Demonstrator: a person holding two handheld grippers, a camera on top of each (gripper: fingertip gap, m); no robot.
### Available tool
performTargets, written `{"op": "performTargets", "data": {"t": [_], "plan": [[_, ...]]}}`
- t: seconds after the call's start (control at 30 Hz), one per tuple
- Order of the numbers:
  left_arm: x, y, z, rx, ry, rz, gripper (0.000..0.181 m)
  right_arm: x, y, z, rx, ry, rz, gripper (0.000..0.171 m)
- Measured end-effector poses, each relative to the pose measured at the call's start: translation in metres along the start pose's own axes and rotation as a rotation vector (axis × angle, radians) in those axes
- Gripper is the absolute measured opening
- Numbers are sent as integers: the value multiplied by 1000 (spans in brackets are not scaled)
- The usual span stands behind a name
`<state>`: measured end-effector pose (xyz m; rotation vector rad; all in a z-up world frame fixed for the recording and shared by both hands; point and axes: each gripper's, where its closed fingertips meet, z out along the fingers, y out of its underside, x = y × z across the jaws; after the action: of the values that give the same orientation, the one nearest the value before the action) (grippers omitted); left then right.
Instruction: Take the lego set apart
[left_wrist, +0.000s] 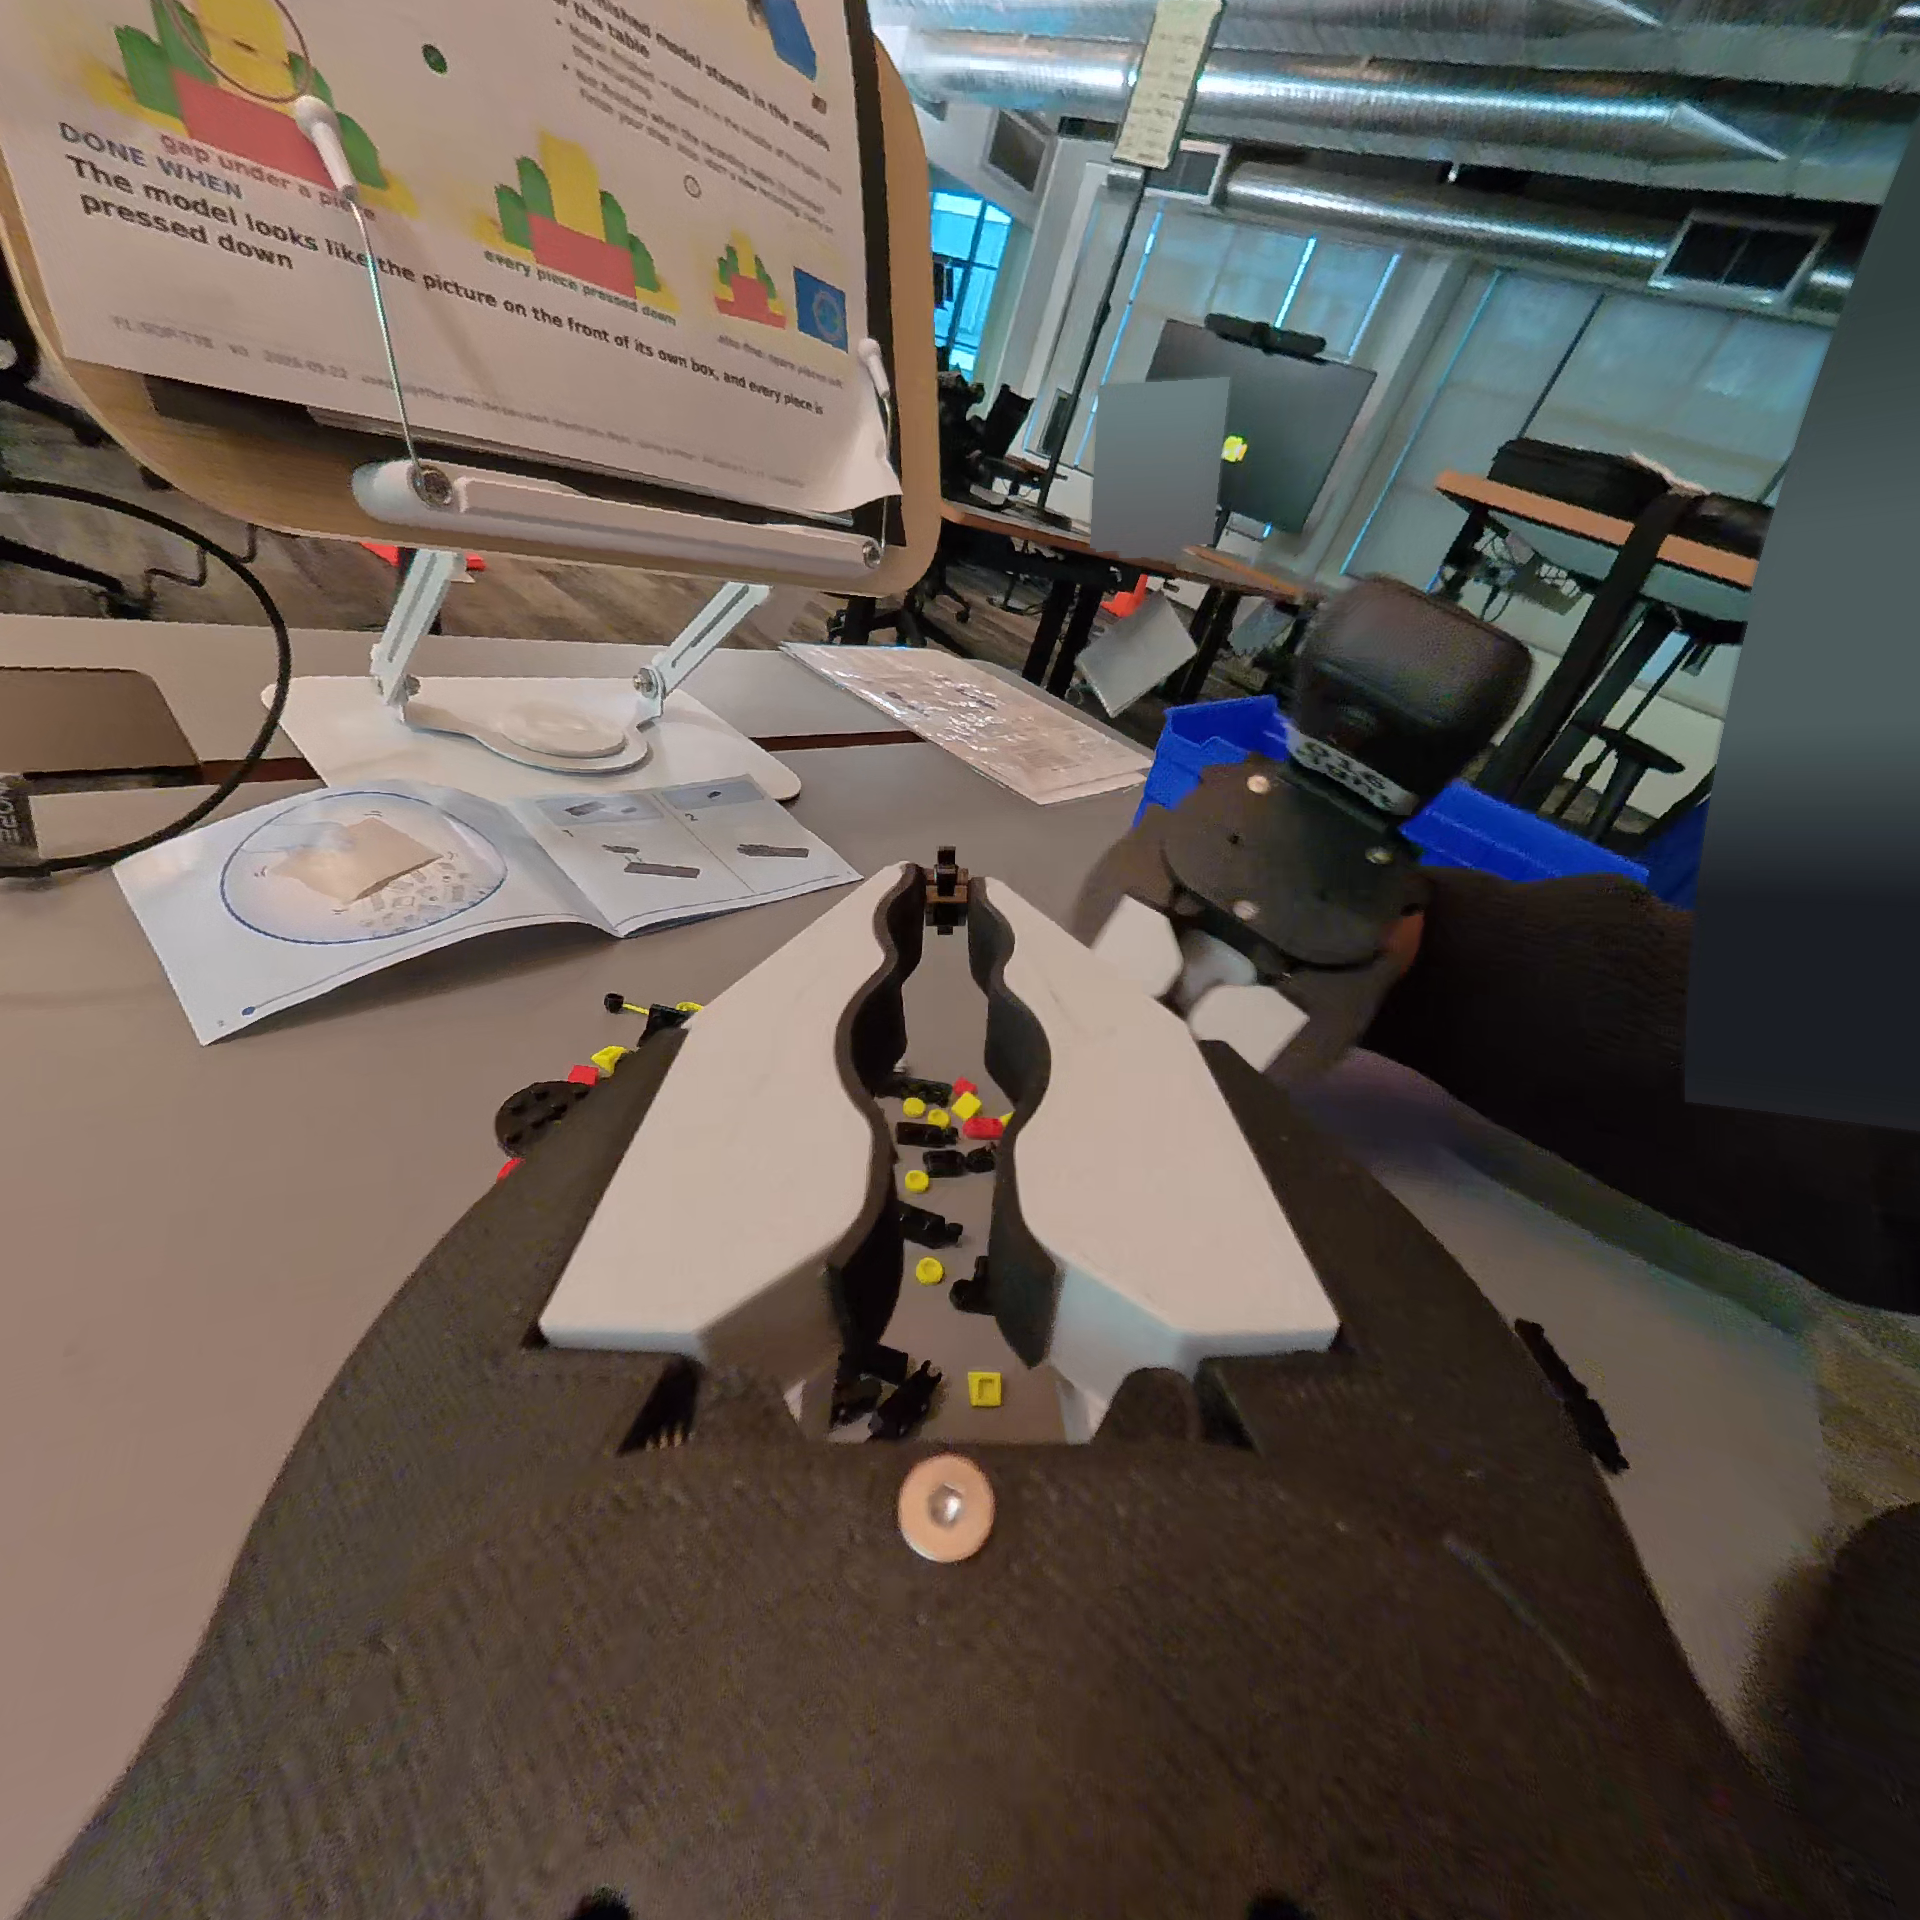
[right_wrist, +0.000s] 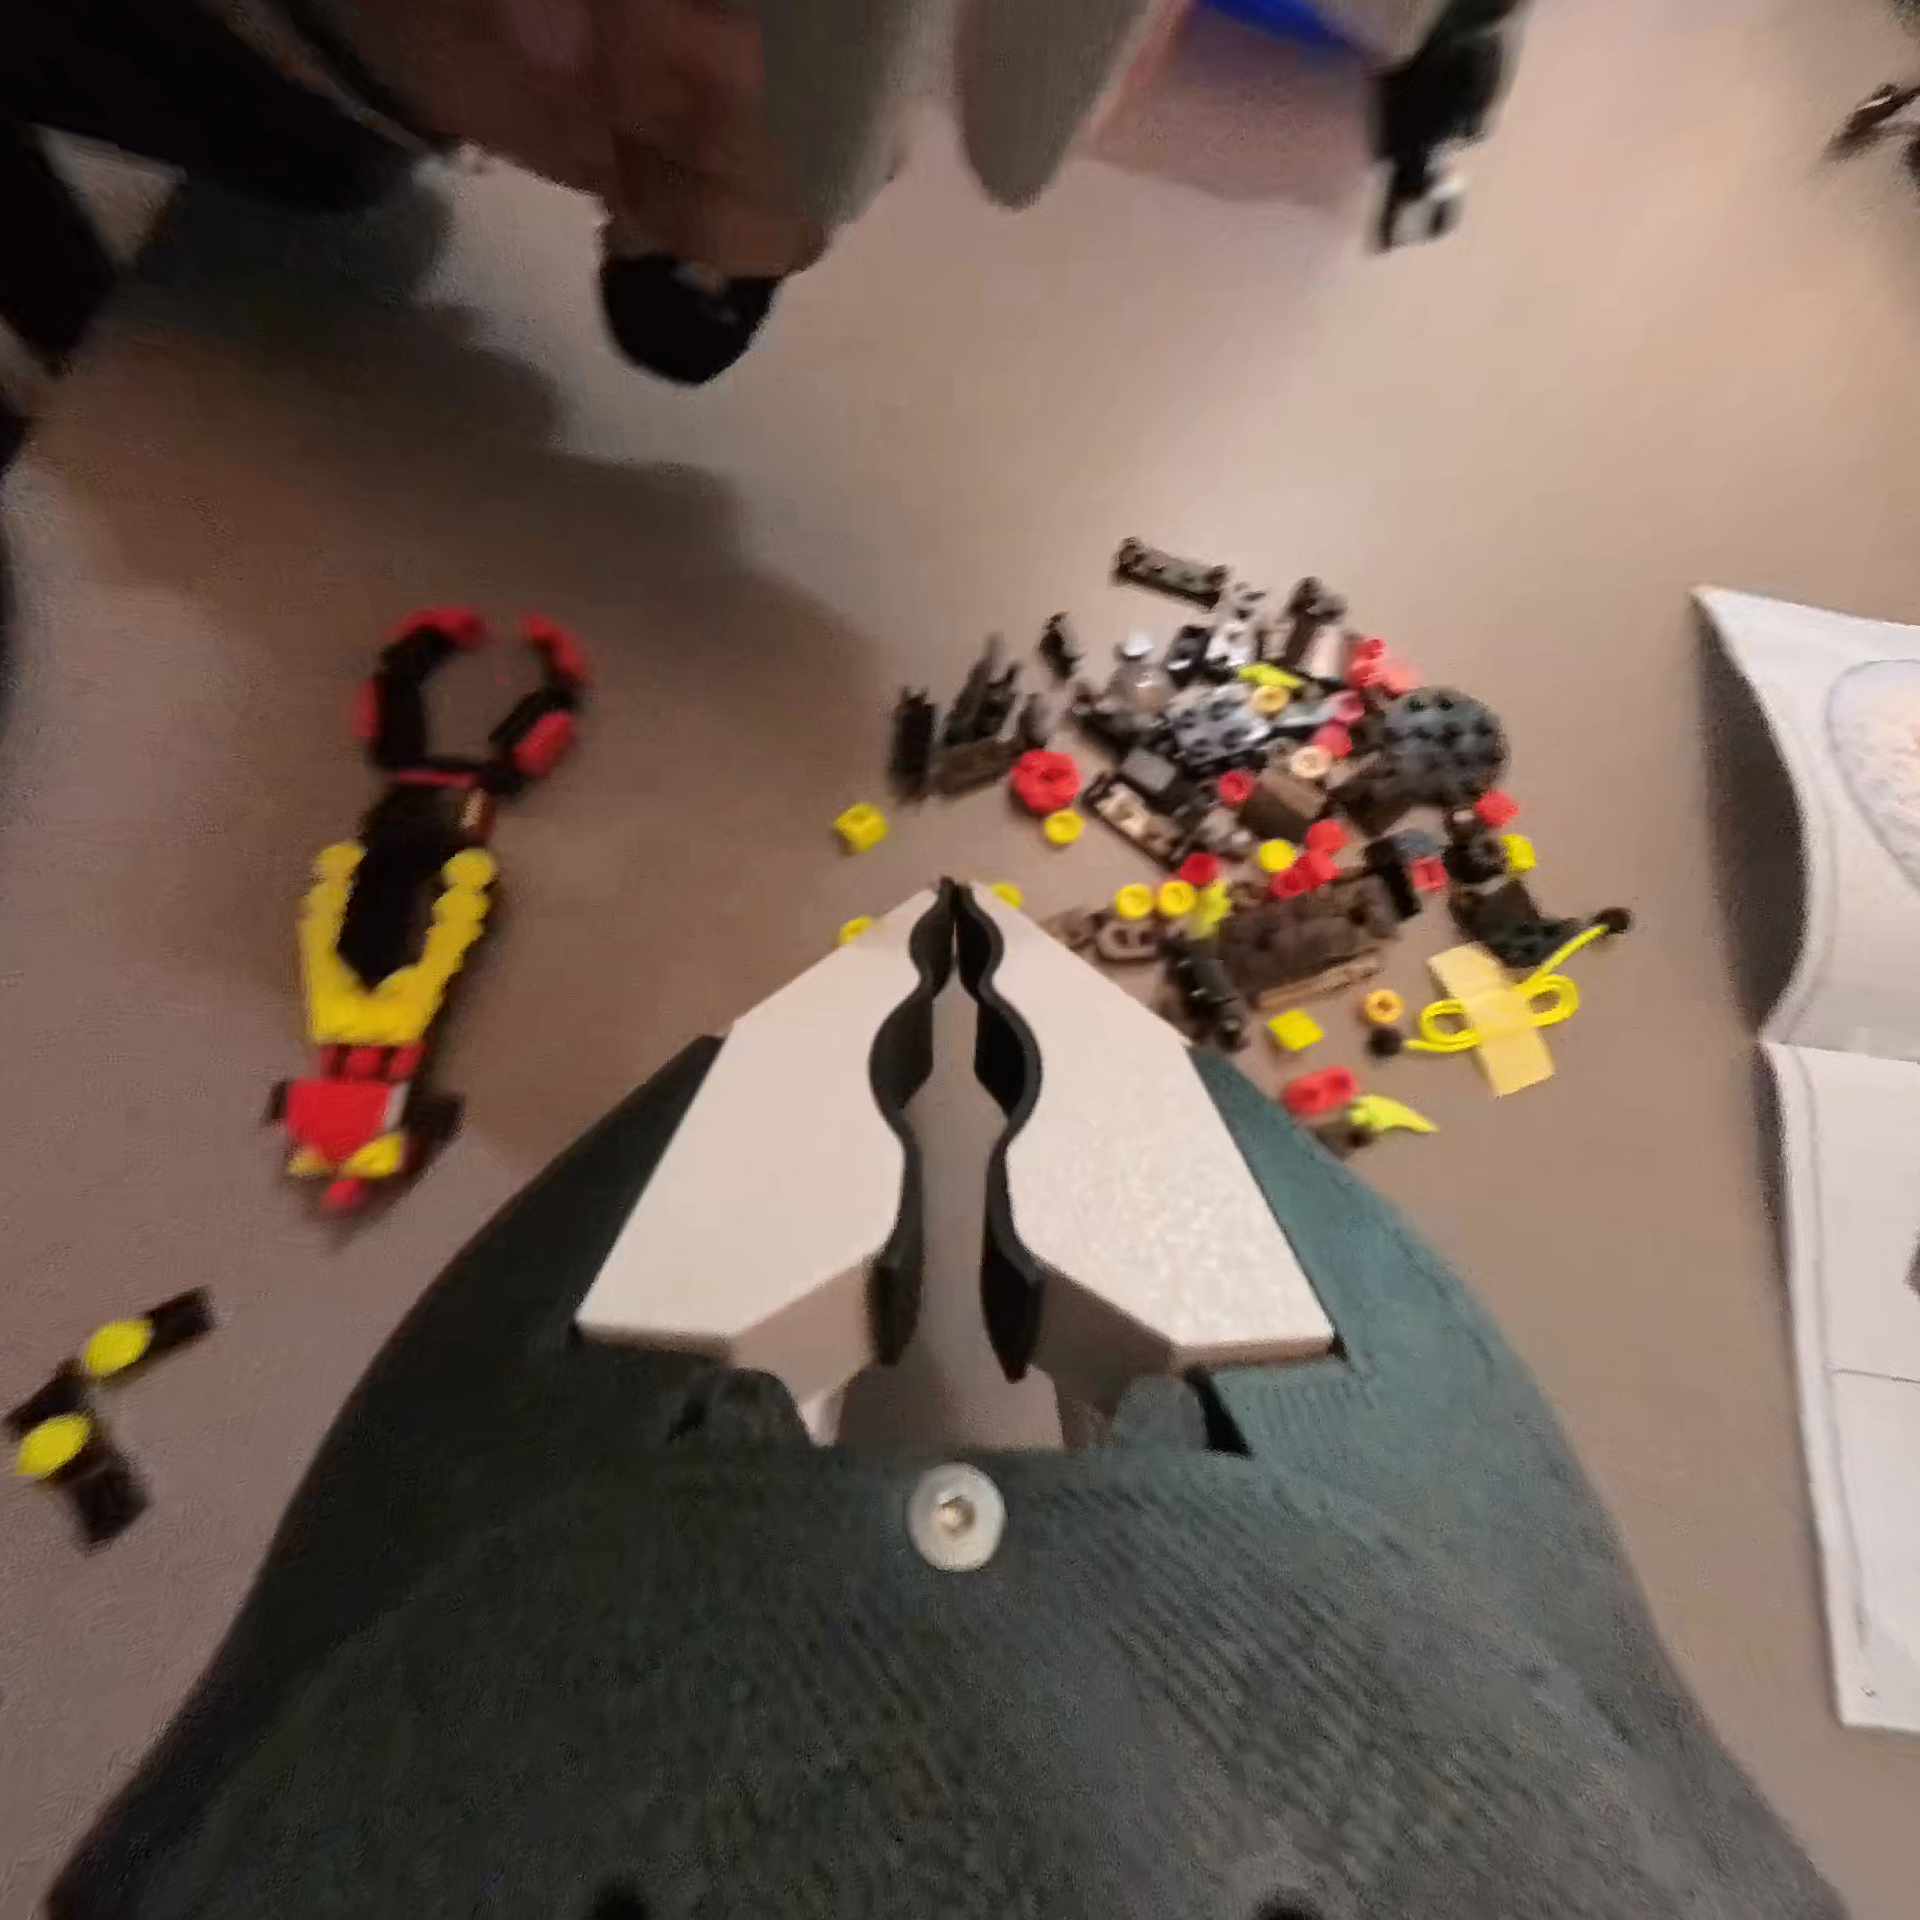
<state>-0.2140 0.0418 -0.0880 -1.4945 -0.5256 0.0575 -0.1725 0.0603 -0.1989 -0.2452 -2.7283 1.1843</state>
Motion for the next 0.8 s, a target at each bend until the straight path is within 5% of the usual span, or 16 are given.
{"op": "performTargets", "data": {"t": [0.23, 0.43, 0.7, 0.8], "plan": [[-3, 5, 3, -12, 8, -65, 6, -24, 29, 4, -70, -66, -17, 0], [-8, 8, 3, -22, -18, -54, 6, 56, 23, 15, -94, 276, -15, 0], [-2, 11, 5, -31, 32, -119, 6, -25, 32, -21, -44, -67, 46, 0], [-2, 13, 6, -38, 38, -142, 6, -23, 45, -14, -96, -48, 45, 0]]}}
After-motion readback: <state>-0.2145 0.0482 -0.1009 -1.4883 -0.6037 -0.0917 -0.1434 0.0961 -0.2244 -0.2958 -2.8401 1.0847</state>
